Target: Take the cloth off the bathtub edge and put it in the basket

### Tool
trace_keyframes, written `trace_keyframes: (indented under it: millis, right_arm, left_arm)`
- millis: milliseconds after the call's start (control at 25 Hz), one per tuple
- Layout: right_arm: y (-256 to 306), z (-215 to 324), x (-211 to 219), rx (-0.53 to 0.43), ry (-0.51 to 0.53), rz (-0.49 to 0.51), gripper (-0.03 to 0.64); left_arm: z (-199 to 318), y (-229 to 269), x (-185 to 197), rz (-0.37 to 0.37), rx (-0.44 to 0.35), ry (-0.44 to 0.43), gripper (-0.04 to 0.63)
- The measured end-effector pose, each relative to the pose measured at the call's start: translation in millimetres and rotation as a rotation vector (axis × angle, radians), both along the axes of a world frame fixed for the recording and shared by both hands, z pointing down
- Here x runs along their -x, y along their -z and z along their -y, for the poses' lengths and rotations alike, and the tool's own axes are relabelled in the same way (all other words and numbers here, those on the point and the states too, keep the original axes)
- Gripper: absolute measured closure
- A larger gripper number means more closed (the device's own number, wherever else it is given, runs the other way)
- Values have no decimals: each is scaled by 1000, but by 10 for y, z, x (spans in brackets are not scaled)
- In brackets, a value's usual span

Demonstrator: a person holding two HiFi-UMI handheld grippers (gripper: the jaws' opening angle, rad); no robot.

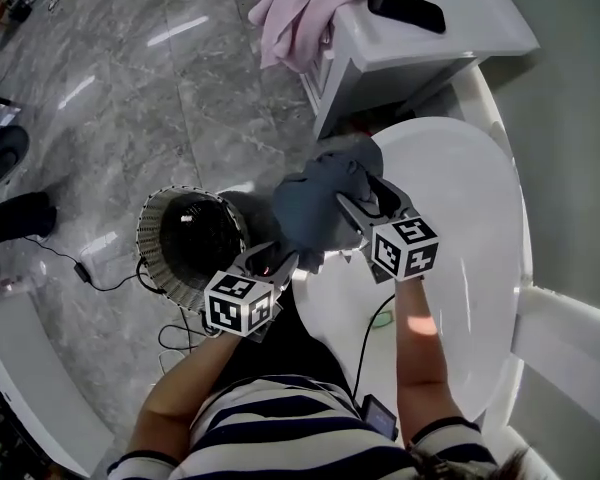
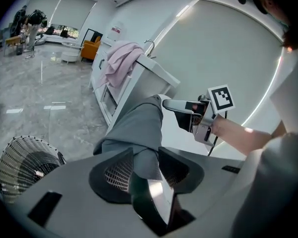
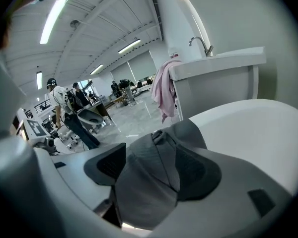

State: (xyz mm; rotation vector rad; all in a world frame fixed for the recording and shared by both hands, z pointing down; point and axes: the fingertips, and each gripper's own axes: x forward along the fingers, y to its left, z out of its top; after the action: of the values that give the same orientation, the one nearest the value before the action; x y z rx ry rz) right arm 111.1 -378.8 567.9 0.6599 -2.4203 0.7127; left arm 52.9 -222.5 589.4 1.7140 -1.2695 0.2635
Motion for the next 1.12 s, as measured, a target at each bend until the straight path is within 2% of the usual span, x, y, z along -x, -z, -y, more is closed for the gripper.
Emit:
trace_keyframes:
  millis: [320,480,640,720,840,1000,1120]
  right_arm:
    - [-102,218,102,-11,30,-25,267]
    - [-207,226,137,36,44,-28,250]
    - [-262,191,152,71,49,-27,250]
    - [-292,159,152,94,47,-29,252]
    - [-317,93,155,120,41,-35,253]
    - [-300,24,156,139,12,-15,293]
    - [-292,-50,162,146,-2,7,347]
  left_arm:
    - [6,-41,40,28,-10,-12,445]
    - [-3,-55,37,31,-22,-23,445]
    - [25,-58,-18,-9,-35,-38,428]
    - [40,-80,-63,-5,-41,-63,420]
    - [28,-154,-101,-11,-17,-66,392]
    - [50,-197,-80,-67,9,-19,368]
    - [106,-182,-103,-77,1,-28,357]
